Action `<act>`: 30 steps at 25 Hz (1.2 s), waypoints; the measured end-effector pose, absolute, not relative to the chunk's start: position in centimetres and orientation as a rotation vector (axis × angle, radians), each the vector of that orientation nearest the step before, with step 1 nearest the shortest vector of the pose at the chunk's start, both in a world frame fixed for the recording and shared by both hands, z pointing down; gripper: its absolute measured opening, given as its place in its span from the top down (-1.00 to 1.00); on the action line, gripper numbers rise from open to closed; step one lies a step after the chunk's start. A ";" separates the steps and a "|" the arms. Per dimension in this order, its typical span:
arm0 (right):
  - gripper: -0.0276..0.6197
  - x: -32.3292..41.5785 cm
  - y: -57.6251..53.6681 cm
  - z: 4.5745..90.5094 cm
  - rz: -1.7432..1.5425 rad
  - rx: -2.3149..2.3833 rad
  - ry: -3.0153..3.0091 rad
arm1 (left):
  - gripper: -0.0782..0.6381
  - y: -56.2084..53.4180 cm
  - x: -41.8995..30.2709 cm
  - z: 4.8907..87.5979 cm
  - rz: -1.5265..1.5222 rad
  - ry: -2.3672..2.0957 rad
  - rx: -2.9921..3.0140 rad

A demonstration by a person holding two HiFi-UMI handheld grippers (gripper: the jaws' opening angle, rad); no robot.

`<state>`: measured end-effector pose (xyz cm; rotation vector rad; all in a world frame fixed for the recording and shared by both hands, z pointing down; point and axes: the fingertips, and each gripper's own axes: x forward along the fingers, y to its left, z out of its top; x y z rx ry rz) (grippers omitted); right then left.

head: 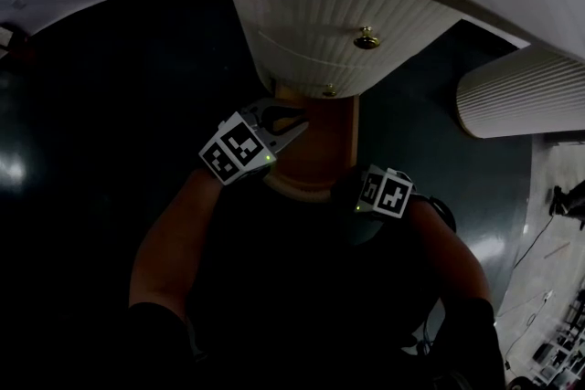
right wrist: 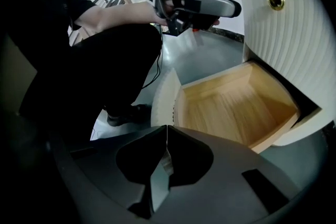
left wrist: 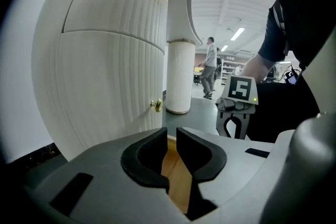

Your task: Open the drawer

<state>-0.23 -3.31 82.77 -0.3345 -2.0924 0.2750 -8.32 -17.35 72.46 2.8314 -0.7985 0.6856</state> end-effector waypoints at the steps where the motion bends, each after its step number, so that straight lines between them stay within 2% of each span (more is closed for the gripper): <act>1: 0.87 -0.3 -3.5 82.6 0.258 -0.328 -2.105 | 0.61 -17.4 -8.3 72.3 0.682 -0.807 2.835; 17: 0.86 -6.2 -11.0 65.1 0.240 0.063 -2.720 | 0.64 -17.6 -10.0 66.6 0.650 -1.023 2.947; 21: 0.86 -6.8 -9.7 62.7 0.139 0.013 -2.762 | 0.67 -16.7 -13.8 65.8 0.697 -1.127 2.913; 26: 0.86 -7.4 -9.4 61.5 0.163 0.000 -2.798 | 0.67 -15.7 -23.6 66.3 0.739 -1.422 2.696; 30: 0.86 -8.3 -9.0 59.8 0.217 0.031 -2.829 | 0.67 -13.9 -26.1 61.7 0.556 -1.539 2.672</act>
